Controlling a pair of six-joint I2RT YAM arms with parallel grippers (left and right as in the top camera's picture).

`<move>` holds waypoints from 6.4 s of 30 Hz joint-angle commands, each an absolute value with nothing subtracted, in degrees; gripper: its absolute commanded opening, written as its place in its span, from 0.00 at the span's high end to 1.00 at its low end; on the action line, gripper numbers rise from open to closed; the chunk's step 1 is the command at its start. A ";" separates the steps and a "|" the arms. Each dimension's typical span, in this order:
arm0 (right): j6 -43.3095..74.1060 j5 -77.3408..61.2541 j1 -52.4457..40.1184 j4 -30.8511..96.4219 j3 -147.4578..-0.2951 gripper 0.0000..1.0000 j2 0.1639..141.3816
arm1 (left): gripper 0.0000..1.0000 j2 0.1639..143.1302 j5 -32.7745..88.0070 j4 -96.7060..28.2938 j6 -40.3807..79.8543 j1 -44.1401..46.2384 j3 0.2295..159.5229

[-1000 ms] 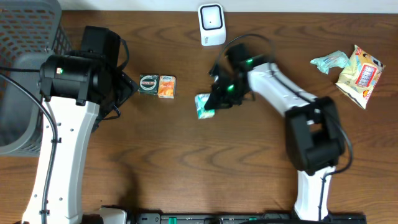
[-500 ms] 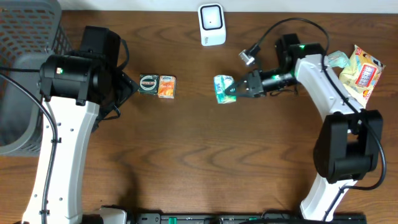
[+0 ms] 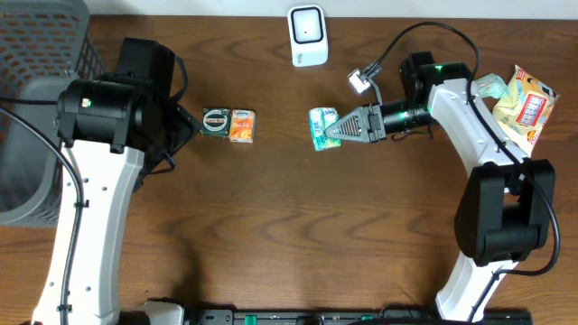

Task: Scan the item barcode
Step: 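Lift the Kleenex pack and swing it toward the scanner, then hold the Kleenex pack up against the scanner face, then carry the Kleenex pack right and drop it on the pile, then reach the right gripper to the orange Kleenex pack and grasp it, then lift the orange pack and bring it toward the scanner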

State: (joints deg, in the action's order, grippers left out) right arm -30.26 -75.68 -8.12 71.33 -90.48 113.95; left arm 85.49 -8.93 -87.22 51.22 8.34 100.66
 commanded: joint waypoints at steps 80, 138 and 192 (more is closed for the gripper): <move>1.43 26.26 1.78 58.98 -133.23 0.99 133.43 | 0.02 85.62 -9.26 -87.59 51.55 8.05 100.57; 20.67 -23.49 -32.91 52.93 -131.39 0.35 145.93 | 0.02 85.62 -9.28 -87.59 51.55 8.05 100.57; -41.67 -82.06 -9.19 97.51 -131.28 0.99 143.20 | 0.02 85.62 -9.26 -87.59 51.55 8.05 100.57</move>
State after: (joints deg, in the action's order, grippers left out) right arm -36.27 -77.43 -9.10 97.43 -131.26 145.47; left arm 85.49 -8.93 -87.22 51.22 8.34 100.66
